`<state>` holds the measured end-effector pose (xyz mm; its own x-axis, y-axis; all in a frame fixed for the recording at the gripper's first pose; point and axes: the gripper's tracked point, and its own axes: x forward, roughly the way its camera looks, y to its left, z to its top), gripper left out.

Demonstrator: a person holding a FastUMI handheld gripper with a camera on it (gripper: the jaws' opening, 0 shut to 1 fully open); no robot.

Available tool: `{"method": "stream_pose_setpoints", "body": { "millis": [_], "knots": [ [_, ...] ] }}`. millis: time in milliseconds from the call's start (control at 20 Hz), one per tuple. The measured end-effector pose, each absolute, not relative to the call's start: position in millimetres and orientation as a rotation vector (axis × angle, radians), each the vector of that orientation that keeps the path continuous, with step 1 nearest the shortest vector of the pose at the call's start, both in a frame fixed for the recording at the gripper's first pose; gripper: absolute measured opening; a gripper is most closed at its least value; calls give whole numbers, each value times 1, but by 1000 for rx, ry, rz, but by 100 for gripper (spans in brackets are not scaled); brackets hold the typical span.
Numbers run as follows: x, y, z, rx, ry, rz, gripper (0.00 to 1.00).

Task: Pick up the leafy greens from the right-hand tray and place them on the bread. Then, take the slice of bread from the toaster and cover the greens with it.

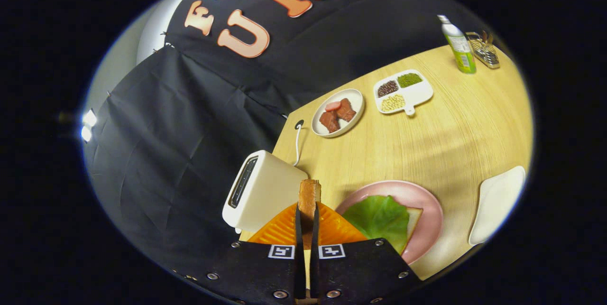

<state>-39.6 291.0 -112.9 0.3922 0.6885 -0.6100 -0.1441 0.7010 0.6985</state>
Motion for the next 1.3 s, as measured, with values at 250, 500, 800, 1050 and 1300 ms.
{"method": "stream_pose_setpoints", "body": {
  "millis": [250,500,800,1050,1300],
  "knots": [
    [-56,269,-139,602,1062,545,4],
    [-62,244,-170,540,1050,485,4],
    [-68,225,-187,400,996,470,4],
    [-64,214,-192,255,934,437,16],
    [-50,195,-184,81,804,368,36]
  ]
}}
